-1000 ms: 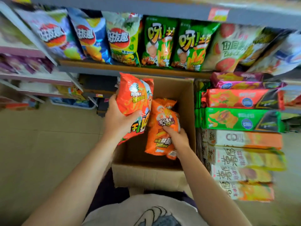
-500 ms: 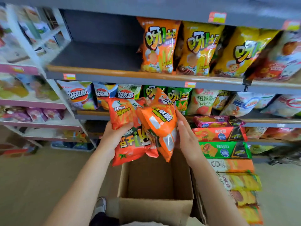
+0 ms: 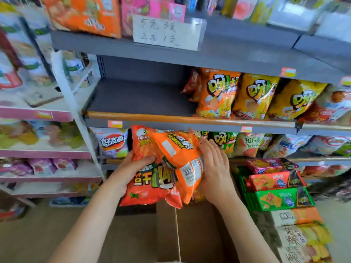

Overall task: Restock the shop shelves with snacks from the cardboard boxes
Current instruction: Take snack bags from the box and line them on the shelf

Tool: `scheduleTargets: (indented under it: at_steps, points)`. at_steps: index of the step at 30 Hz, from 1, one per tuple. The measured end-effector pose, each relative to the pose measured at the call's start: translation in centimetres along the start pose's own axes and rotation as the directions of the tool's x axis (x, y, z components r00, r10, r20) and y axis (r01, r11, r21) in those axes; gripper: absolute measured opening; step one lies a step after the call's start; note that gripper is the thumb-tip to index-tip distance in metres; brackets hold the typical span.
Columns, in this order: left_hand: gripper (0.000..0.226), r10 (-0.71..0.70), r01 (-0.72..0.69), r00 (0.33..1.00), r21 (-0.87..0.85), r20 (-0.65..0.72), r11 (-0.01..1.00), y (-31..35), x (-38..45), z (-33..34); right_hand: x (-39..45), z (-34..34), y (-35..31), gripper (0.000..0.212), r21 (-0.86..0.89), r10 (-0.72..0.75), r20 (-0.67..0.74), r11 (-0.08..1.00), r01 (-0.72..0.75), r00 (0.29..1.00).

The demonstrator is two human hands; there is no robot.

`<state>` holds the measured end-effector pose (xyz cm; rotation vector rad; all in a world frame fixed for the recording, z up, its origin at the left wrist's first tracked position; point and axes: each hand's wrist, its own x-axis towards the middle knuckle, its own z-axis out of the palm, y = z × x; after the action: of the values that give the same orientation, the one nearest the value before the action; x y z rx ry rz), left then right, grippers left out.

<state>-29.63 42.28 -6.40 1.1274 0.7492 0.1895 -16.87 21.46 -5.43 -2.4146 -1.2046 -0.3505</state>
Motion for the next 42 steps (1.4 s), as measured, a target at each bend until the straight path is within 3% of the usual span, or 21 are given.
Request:
scheduleTargets:
  at_steps: [2,3,6,9,11,14,16,18,19,20,21,22,24,27,29,31,34,36,38,40,42]
  points:
    - [0.050,-0.024,0.024,1.000,0.010,0.019,1.000,1.0,0.1,-1.0,0.7,0.3,-1.6,0.101,0.150,0.062,0.038,0.986,-0.067,0.997]
    - [0.055,-0.036,0.036,0.999,0.019,0.039,0.999,1.6,0.1,-1.2,1.0,0.2,-2.1,0.098,0.283,0.133,0.057,0.948,-0.144,0.989]
    - [0.083,-0.027,0.027,0.995,-0.002,0.095,1.000,2.3,0.8,-2.4,1.4,-0.7,-2.2,0.080,0.660,0.360,0.058,0.686,-0.306,0.931]
    - [0.077,0.010,-0.016,0.998,-0.089,-0.069,0.996,2.3,2.0,-3.4,1.8,-0.5,-0.3,0.085,0.820,0.595,0.097,0.406,-0.403,0.798]
    - [0.074,0.060,-0.091,0.979,-0.157,-0.194,0.983,2.4,2.6,-3.6,1.5,-0.6,0.9,0.080,0.882,0.651,0.180,0.225,-0.415,0.737]
    - [0.045,0.114,-0.198,0.947,-0.267,-0.301,0.943,2.8,2.9,-3.0,1.4,-1.0,1.4,0.070,0.910,0.568,0.408,-0.188,-0.370,0.715]
    - [0.038,0.107,-0.229,0.942,-0.375,-0.318,0.898,3.0,2.9,-2.2,2.5,-1.3,-0.2,0.052,0.856,0.526,0.517,-0.329,-0.399,0.675]
    - [0.047,0.127,-0.273,0.934,-0.438,-0.333,0.857,3.3,3.0,-1.1,3.2,-1.5,-2.1,0.042,0.631,0.170,0.657,-0.657,-0.412,0.735]
    - [0.049,0.152,-0.303,0.927,-0.446,-0.342,0.842,3.4,3.1,-0.5,3.1,-1.5,-2.2,0.053,0.585,0.134,0.663,-0.706,-0.398,0.737]
    - [0.050,0.179,-0.328,0.921,-0.443,-0.345,0.835,3.4,3.3,0.1,3.5,-1.3,-2.5,0.067,0.606,0.147,0.674,-0.671,-0.428,0.724]
    - [0.056,0.200,-0.343,0.919,-0.441,-0.340,0.829,3.5,3.5,0.9,3.7,-0.6,-2.5,0.070,0.694,0.264,0.665,-0.566,-0.445,0.699]
    - [0.067,0.218,-0.350,0.921,-0.436,-0.324,0.829,3.4,3.6,1.7,3.0,-0.3,-1.7,0.069,0.700,0.319,0.667,-0.578,-0.420,0.673]
    - [0.085,0.231,-0.331,0.935,-0.432,-0.268,0.839,3.3,3.6,3.5,1.8,-0.1,-0.6,0.075,0.673,0.302,0.657,-0.649,-0.356,0.691]
    - [0.078,0.253,-0.331,0.940,-0.429,-0.230,0.840,3.1,3.4,6.0,2.1,-0.1,-0.8,0.096,0.638,0.254,0.685,-0.661,-0.395,0.682]
    - [0.075,0.230,-0.311,0.943,-0.399,-0.238,0.862,2.6,3.4,7.3,2.3,-0.2,-0.2,0.083,0.646,0.261,0.672,-0.663,-0.377,0.693]
    - [0.087,0.204,-0.258,0.959,-0.309,-0.195,0.915,1.8,3.3,8.4,2.5,-0.5,0.8,0.068,0.655,0.281,0.652,-0.677,-0.336,0.704]
    - [0.104,0.182,-0.207,0.972,-0.177,-0.147,0.962,0.6,3.0,9.1,3.0,-0.2,2.2,0.083,0.681,0.257,0.629,-0.637,-0.361,0.733]
    - [0.094,0.232,-0.246,0.966,-0.127,-0.116,0.961,0.8,2.7,9.1,3.0,0.2,3.0,0.081,0.688,0.252,0.630,-0.620,-0.377,0.735]
    - [0.094,0.244,-0.245,0.969,-0.131,-0.025,0.961,1.2,2.8,8.5,3.0,0.5,3.9,0.063,0.687,0.284,0.645,-0.621,-0.376,0.709]
    - [0.099,0.243,-0.226,0.966,-0.169,0.088,0.959,1.7,2.5,7.4,3.0,0.5,4.8,0.061,0.677,0.280,0.656,-0.629,-0.382,0.701]
    - [0.102,0.245,-0.218,0.963,-0.206,0.115,0.954,2.4,2.1,5.8,3.2,0.4,5.5,0.063,0.691,0.229,0.632,-0.598,-0.405,0.740]
